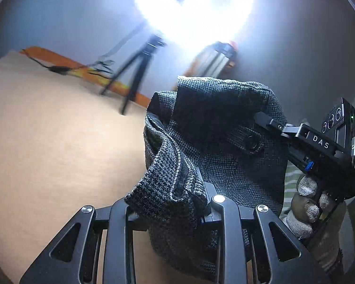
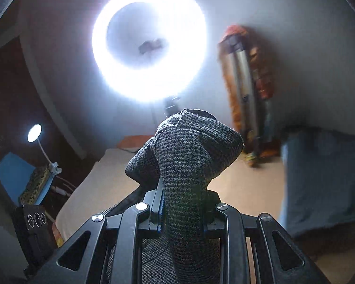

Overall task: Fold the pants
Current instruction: 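Lift the bundle with both tools and carry it toward the dark pants stack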

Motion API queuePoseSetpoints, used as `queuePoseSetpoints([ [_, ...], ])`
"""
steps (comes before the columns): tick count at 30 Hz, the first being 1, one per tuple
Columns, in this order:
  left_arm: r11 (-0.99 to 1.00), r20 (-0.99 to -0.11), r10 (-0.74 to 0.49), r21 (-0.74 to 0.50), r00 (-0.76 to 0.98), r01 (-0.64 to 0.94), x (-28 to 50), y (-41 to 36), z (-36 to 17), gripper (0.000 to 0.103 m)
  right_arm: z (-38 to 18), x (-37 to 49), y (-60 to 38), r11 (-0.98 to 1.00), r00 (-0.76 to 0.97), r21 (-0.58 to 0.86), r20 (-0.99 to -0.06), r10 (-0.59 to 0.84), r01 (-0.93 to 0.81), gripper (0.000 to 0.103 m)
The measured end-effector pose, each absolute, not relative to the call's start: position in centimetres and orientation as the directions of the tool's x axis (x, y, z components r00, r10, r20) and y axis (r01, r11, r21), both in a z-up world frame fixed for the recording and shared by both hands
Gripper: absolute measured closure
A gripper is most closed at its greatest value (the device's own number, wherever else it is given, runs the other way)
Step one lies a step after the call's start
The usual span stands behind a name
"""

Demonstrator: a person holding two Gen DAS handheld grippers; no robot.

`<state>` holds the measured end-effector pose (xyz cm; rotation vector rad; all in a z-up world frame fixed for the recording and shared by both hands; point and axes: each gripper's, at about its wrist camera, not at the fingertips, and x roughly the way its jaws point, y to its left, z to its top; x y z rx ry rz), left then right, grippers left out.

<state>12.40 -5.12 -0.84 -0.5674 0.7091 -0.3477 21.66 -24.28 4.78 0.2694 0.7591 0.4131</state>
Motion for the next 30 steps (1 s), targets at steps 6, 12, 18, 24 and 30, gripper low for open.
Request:
queuePoseSetpoints([
  [6, 0.776, -0.490, -0.538, -0.607, 0.686, 0.175, 13.7, -10.7, 0.0, 0.077, 6.3, 20.9, -30.6, 0.916, 0.695, 0.345, -0.608, 0.384, -0.204, 0.081],
  [12, 0.771, -0.492, -0.567, -0.599, 0.661, 0.216, 15.2, -15.4, 0.3, 0.077, 6.6, 21.0, -35.8, 0.930, 0.720, 0.335, -0.608, 0.335, -0.151, 0.081],
  [18, 0.764, -0.478, -0.587, -0.594, 0.653, 0.251, 17.6, -19.4, 0.7, 0.077, 7.0, 21.9, -40.2, 0.944, 0.738, 0.310, -0.610, 0.290, -0.114, 0.081],
  [24, 0.776, -0.457, -0.582, -0.560, 0.672, 0.291, 20.3, -23.3, 1.5, 0.077, 7.8, 24.3, -44.0, 0.961, 0.756, 0.262, -0.610, 0.239, -0.092, 0.081],
  [30, 0.789, -0.451, -0.566, -0.539, 0.690, 0.295, 23.2, -26.3, 0.8, 0.077, 7.3, 27.7, -47.5, 0.965, 0.764, 0.242, -0.604, 0.229, -0.097, 0.081],
])
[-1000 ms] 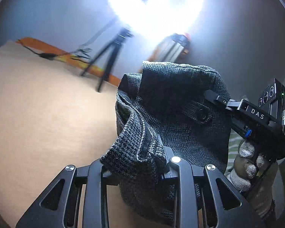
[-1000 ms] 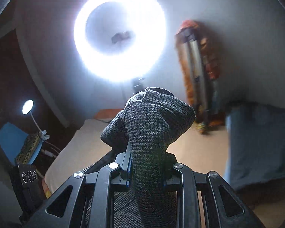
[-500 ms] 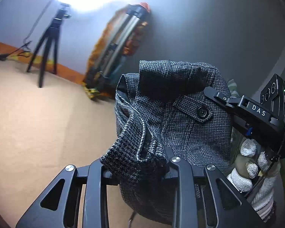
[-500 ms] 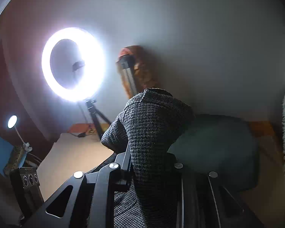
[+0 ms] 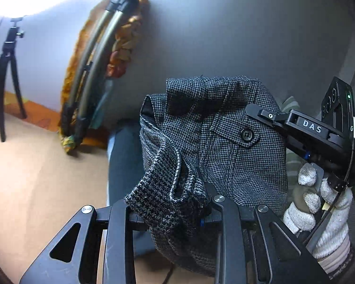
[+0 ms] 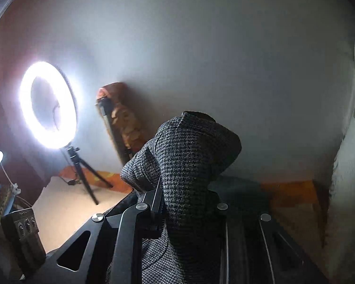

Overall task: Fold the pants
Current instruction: 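Lift the bundle with both tools and carry it toward the dark pants stack, then lower the bundle onto the dark pants stack and open both tools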

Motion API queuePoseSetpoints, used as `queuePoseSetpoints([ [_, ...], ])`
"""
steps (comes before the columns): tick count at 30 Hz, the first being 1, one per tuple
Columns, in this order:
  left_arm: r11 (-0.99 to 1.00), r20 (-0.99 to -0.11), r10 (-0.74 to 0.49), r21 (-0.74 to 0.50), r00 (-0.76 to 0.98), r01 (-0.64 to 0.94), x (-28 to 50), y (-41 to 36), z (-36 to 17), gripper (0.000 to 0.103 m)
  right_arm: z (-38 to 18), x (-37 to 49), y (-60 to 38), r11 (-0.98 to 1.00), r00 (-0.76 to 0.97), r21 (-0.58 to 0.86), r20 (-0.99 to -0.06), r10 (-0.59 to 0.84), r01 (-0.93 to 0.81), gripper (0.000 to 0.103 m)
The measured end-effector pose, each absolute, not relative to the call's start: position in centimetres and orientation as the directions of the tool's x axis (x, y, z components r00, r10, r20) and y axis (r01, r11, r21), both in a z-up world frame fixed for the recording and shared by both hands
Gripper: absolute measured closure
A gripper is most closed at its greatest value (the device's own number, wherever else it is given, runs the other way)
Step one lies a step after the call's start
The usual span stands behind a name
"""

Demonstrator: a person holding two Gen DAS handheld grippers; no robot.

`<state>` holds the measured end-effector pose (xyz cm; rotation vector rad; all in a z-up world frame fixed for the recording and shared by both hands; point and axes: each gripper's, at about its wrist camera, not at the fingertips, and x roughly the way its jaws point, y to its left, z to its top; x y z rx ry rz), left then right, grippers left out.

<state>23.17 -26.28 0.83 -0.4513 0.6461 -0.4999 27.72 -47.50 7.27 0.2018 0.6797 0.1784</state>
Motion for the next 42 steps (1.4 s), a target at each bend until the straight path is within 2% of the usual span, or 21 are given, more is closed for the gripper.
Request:
queuePoseSetpoints([
  [7, 0.800, -0.475, -0.548, -0.537, 0.689, 0.267, 26.4, -28.7, -1.5, 0.077, 4.0, 31.8, -50.6, 0.971, 0.749, 0.207, -0.623, 0.225, -0.120, 0.081],
  [14, 0.819, -0.511, -0.529, -0.516, 0.678, 0.250, 27.4, -29.3, -4.2, 0.077, -0.4, 35.5, -52.7, 0.950, 0.702, 0.281, -0.648, 0.295, -0.139, 0.081],
  [18, 0.820, -0.519, -0.533, -0.510, 0.668, 0.259, 27.5, -29.4, -4.7, 0.077, -3.6, 37.2, -53.7, 0.945, 0.658, 0.316, -0.693, 0.294, -0.089, 0.073],
  [21, 0.825, -0.528, -0.528, -0.504, 0.665, 0.254, 27.5, -29.5, -4.7, 0.076, -4.8, 37.7, -55.0, 0.949, 0.636, 0.314, -0.730, 0.250, -0.014, 0.058],
  [22, 0.824, -0.533, -0.527, -0.510, 0.662, 0.246, 27.6, -29.3, -4.8, 0.075, -4.9, 37.7, -55.3, 0.952, 0.629, 0.305, -0.743, 0.229, 0.014, 0.055],
  [28, 0.831, -0.580, -0.504, -0.528, 0.640, 0.176, 28.9, -27.9, -6.1, 0.064, -4.5, 36.5, -56.7, 0.971, 0.635, 0.220, -0.764, 0.114, 0.091, 0.055],
  [31, 0.845, -0.589, -0.480, -0.509, 0.651, 0.163, 28.6, -27.3, -5.8, 0.060, -4.3, 35.5, -56.8, 0.972, 0.634, 0.213, -0.767, 0.101, 0.102, 0.055],
  [42, 0.883, -0.604, -0.422, -0.442, 0.676, 0.156, 24.9, -25.3, -3.5, 0.058, -2.0, 31.8, -58.4, 0.967, 0.659, 0.222, -0.747, 0.085, 0.127, 0.055],
])
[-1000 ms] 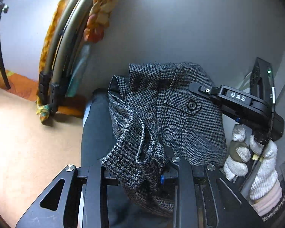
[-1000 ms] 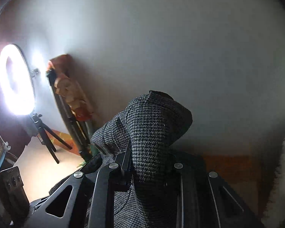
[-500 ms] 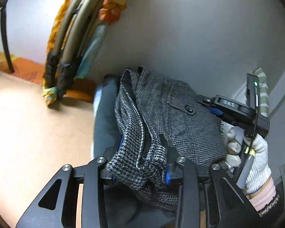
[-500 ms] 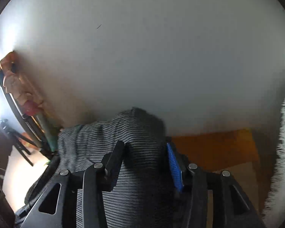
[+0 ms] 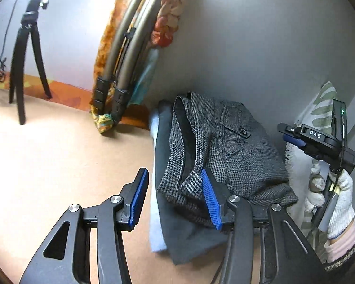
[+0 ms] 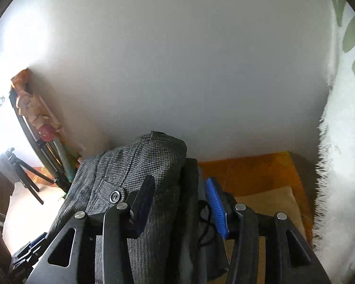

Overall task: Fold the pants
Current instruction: 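Lower the bundle onto the dark pants stack and open both tools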

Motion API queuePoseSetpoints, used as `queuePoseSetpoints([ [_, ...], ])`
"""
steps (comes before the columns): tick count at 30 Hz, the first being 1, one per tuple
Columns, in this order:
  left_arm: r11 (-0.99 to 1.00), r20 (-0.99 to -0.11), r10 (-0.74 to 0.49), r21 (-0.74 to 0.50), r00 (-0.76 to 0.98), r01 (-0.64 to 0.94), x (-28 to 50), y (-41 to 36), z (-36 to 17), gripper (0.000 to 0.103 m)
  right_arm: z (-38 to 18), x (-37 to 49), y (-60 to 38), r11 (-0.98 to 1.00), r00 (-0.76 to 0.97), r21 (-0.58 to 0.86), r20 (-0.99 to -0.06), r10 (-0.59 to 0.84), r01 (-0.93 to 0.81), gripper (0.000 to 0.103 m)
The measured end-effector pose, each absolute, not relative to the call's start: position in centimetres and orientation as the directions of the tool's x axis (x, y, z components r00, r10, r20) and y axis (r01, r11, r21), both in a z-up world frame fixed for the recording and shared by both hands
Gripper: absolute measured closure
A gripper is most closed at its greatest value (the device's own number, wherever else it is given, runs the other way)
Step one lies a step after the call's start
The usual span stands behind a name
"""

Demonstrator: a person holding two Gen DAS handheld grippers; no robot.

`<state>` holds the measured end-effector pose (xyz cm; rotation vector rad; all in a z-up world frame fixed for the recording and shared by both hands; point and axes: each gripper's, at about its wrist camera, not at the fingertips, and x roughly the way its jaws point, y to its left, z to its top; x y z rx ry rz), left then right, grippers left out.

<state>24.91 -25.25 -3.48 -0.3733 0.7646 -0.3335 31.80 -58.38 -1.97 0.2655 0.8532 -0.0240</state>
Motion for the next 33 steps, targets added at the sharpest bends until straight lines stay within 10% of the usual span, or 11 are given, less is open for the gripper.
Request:
queuePoseSetpoints([
  [33, 0.916, -0.599, -0.398, -0.305, 0.695, 0.262, 11.5, -19.2, 3.2, 0.058, 5.7, 16.2, -48.9, 0.980, 0.729, 0.170, -0.683, 0.041, 0.105, 0.049],
])
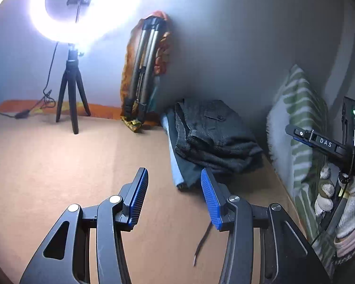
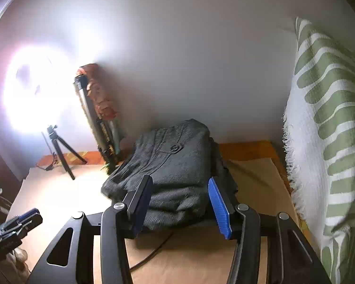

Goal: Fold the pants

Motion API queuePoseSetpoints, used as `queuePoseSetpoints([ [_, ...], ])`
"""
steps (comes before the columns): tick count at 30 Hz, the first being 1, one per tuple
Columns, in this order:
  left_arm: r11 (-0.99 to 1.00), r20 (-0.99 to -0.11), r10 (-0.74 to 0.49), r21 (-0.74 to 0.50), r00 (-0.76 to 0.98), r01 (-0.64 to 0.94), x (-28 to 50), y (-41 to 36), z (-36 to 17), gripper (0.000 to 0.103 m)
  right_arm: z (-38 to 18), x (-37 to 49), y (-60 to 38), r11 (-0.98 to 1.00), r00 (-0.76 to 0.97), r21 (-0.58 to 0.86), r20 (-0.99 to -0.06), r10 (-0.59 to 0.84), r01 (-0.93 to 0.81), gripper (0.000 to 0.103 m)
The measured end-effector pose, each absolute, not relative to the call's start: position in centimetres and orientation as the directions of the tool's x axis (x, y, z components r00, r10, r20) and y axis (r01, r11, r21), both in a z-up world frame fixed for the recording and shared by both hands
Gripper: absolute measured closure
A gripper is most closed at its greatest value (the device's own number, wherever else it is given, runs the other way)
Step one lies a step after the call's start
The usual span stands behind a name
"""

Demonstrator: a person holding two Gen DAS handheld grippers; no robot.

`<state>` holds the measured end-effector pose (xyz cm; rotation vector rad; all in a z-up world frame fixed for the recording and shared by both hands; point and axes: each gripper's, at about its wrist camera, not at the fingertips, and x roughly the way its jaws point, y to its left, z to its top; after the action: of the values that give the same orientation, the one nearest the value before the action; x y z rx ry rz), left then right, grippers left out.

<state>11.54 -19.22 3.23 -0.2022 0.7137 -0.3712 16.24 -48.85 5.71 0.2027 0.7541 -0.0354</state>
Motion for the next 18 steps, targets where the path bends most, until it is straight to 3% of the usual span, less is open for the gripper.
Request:
queuePoseSetpoints([
  [3, 0.920, -0.597, -0.392, -0.262, 0.700, 0.292, 9.9, -18.9, 3.7, 0.058, 6.0, 14.5, -47.7, 0.979, 0.737, 0.175, -0.674, 0.045, 0.101, 0.048],
  [6, 0.916, -0.589, -0.400, -0.252, 0.702, 0.311, 8.4, -18.3, 4.1, 0.042, 6.3, 12.9, -46.3, 0.981, 0.738, 0.167, -0.674, 0.039, 0.101, 0.045],
  [18, 0.921, -0.562, -0.383, -0.171, 0.733, 0.350, 3.4, -16.1, 5.2, 0.031, 6.9, 6.3, -40.6, 0.988, 0.767, 0.091, -0.640, -0.040, 0.127, 0.026],
])
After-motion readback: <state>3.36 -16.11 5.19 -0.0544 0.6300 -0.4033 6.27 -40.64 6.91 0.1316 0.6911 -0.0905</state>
